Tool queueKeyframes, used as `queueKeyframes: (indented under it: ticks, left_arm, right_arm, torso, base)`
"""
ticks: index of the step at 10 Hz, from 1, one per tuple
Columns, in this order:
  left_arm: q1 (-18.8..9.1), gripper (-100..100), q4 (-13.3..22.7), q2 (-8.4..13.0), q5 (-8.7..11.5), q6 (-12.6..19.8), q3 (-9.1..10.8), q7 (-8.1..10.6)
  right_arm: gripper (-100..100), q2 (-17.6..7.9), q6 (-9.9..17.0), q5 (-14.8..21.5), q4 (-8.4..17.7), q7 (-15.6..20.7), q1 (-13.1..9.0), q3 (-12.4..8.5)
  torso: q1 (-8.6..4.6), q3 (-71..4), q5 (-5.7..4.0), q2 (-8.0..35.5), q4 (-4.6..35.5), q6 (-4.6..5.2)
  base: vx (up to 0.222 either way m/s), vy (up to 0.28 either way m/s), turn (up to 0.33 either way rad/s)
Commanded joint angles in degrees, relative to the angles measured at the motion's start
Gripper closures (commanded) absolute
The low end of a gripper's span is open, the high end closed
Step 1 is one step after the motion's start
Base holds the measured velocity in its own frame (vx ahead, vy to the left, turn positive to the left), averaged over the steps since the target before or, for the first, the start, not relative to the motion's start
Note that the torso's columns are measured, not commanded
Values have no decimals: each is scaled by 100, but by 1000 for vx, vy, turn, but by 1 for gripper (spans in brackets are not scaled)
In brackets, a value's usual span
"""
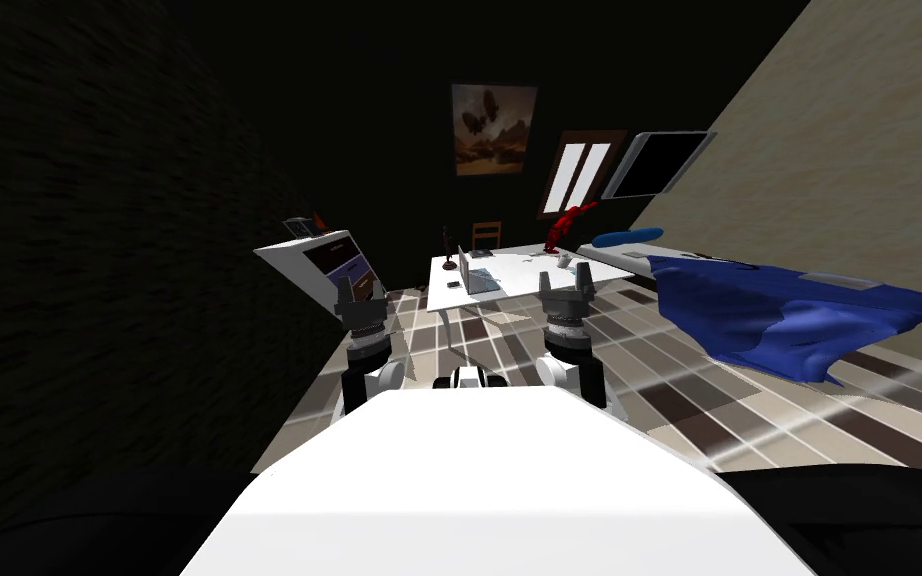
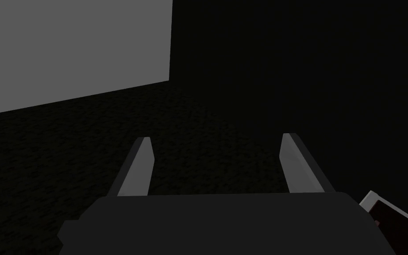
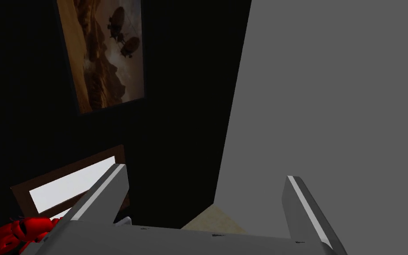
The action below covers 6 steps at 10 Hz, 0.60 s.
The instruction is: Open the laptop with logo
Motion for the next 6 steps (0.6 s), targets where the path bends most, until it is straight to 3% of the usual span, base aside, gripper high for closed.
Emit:
queueKeyframes:
  ticks: [1, 6]
  left_arm:
    - [0, 0, 0, 0, 0, 0, 0, 0]
    - [0, 0, 0, 0, 0, 0, 0, 0]
  right_arm:
    - [-100, -72, -67, -376, 62, -40, -138, 91]
    - [-100, -219, -243, -1251, 260, -166, -576, 342]
  torso:
    - [1, -1, 0, -1, 0, -2]
    - [0, 0, 0, 0, 0, 0]
  base:
    - [8, 3, 45]
    - [9, 4, 60]
